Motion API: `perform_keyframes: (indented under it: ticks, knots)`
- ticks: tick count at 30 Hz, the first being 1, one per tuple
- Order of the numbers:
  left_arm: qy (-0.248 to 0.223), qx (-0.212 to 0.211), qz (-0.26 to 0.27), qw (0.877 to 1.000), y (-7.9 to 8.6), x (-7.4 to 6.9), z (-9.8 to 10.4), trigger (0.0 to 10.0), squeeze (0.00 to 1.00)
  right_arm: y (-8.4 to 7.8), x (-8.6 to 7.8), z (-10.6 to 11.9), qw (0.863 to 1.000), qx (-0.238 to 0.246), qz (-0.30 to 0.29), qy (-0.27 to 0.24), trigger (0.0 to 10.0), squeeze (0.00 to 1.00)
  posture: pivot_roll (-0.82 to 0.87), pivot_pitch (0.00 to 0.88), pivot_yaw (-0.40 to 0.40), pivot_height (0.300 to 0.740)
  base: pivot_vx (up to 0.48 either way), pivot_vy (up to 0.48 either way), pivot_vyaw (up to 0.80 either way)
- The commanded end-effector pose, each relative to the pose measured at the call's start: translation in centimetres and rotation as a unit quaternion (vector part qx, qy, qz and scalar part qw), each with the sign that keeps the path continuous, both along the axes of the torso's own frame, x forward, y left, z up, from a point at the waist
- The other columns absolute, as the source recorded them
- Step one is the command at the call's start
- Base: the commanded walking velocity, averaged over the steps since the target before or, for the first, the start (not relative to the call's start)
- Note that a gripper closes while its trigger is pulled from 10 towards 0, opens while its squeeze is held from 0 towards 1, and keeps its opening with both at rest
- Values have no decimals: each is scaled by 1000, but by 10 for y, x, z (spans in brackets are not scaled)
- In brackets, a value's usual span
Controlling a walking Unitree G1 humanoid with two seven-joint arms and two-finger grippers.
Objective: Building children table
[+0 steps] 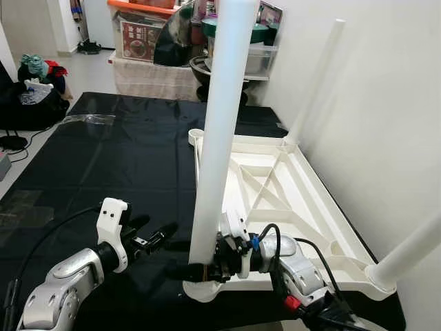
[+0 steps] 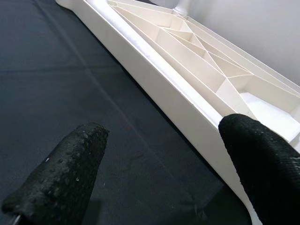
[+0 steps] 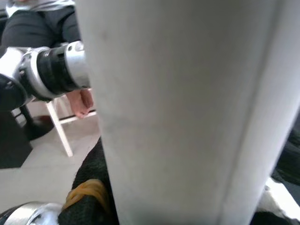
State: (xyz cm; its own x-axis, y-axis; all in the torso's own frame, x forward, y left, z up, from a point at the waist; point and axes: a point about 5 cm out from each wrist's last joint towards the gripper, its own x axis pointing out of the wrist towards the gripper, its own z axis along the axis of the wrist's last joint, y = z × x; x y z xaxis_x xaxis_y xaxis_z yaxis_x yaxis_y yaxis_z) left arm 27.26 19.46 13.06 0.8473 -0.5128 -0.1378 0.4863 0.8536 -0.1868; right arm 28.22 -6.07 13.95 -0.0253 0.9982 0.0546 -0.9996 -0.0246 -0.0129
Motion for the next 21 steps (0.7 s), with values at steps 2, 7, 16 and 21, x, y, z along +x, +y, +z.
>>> perform_keyframes:
  ticks: [2,7,16,21]
  knots:
    - [9,7,-1,1000,0,-2,-3,10000,0,-9,4,-3,1000,3,-16,23,0,0,187,0,-157,740,0,0,0]
    - [10,7,0,1000,-1,-2,-4,10000,0,-12,4,-5,999,8,-15,37,0,0,187,0,-157,740,0,0,0]
    - [12,8,3,1000,1,-3,-4,10000,0,-22,4,-18,996,22,-52,64,0,0,188,0,-154,740,0,0,0]
    - [12,8,0,1000,0,-2,-4,10000,0,-22,4,-23,994,30,-76,71,0,0,186,0,-145,740,0,0,0]
